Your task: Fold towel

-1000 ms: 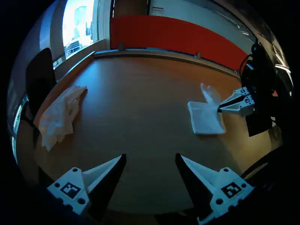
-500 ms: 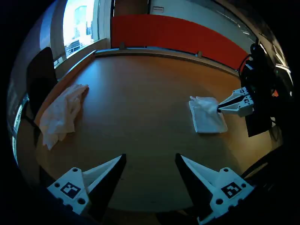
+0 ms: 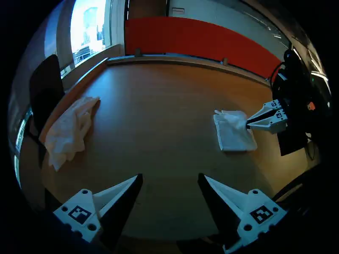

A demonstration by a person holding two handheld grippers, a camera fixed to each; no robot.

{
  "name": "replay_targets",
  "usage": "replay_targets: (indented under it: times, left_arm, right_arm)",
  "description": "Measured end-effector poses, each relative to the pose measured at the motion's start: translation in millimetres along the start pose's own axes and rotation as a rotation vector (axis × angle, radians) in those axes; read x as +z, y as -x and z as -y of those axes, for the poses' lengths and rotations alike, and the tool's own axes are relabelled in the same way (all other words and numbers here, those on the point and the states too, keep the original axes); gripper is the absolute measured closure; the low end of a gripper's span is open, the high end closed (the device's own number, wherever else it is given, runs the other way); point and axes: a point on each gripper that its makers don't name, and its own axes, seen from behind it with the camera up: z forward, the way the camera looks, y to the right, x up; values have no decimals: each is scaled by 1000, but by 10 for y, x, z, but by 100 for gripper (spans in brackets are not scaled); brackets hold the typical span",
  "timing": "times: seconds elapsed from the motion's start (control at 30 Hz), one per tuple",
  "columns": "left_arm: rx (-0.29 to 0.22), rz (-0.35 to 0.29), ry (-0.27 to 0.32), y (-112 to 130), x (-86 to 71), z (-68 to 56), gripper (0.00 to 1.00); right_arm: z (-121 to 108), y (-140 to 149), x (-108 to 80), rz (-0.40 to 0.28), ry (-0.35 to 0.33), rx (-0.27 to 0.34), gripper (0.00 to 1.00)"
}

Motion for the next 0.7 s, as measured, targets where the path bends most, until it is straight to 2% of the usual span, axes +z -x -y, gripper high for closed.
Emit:
replay_targets:
  times: [0.13,0.2,0.33,0.4,0.7]
  left_arm:
    - [1,0,0,1,-1,-9,3]
    - [3,1,0,2,0,-11,3]
    - [7,0,0,1,-4,-16,3]
    - [7,0,1,-1,-5,-21,3]
    - [8,-5,6,-20,-5,-43,3]
  right_arm:
    - [-18,14,-15,-2,10,4,88]
    - [-17,25,-25,-2,11,7,79]
    - [-11,47,-46,-4,15,13,35]
    - [-17,60,-53,-5,22,17,26]
    - [-24,249,-93,7,53,52,24]
